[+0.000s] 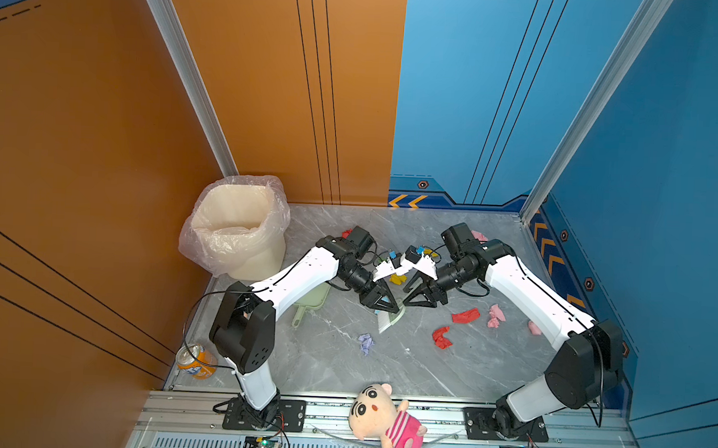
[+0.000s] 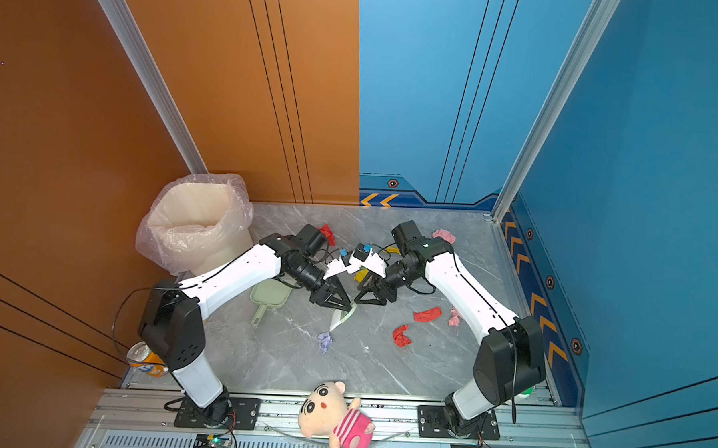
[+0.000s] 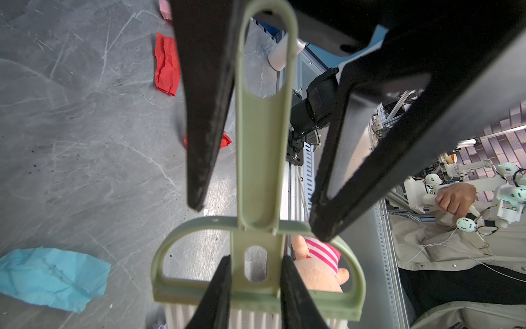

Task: Sweep away the paper scraps from the table
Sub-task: 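Close the right gripper on the green brush handle beside the left gripper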

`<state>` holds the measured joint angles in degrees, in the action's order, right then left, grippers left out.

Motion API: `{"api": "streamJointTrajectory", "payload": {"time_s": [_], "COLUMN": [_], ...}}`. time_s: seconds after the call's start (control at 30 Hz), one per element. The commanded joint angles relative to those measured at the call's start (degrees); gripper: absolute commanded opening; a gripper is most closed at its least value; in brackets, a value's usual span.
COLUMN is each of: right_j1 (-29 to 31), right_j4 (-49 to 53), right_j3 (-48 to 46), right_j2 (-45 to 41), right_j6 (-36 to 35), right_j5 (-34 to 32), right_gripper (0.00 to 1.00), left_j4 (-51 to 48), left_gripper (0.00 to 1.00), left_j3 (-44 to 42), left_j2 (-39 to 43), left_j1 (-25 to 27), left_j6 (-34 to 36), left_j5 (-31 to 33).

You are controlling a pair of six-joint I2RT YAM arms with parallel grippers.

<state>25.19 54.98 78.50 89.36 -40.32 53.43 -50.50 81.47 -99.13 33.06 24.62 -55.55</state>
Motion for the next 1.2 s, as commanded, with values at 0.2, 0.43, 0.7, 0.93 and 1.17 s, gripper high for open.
{"api": "streamJointTrajectory", "payload": {"time_s": [0.2, 0.43, 0.7, 0.93, 1.17], "right_j1": [1.09, 1.26, 1.44, 1.52, 1.74], "right_j4": [3.30, 3.49, 3.64, 3.70, 3.86], "right_j3": [0.77, 0.72, 0.86, 0.98, 1.22], "right_j2": [-0.01, 0.11, 0.20, 0.37, 0.64], "right_j6": [-1.34, -1.33, -1.41, -1.43, -1.43], "right_j5": [-1.00, -1.14, -1.57, -2.05, -2.60], "right_gripper": [0.57, 0.56, 0.49, 0.38, 0.30], "left_j4": [-0.30, -0.36, -0.35, -0.30, -0.36], "left_gripper": [0.00, 0.00, 0.00, 0.00, 0.00], "left_j3": [1.94, 1.85, 1.99, 1.94, 2.19], "left_j2": [0.32, 0.27, 0.24, 0.17, -0.01], "left_j1": [-0.48, -0.46, -0.55, -0.54, -0.54], "left_j6": [0.78, 0.63, 0.60, 0.60, 0.65], "left_j5": [0.18, 0.57, 0.53, 0.53, 0.71]}}
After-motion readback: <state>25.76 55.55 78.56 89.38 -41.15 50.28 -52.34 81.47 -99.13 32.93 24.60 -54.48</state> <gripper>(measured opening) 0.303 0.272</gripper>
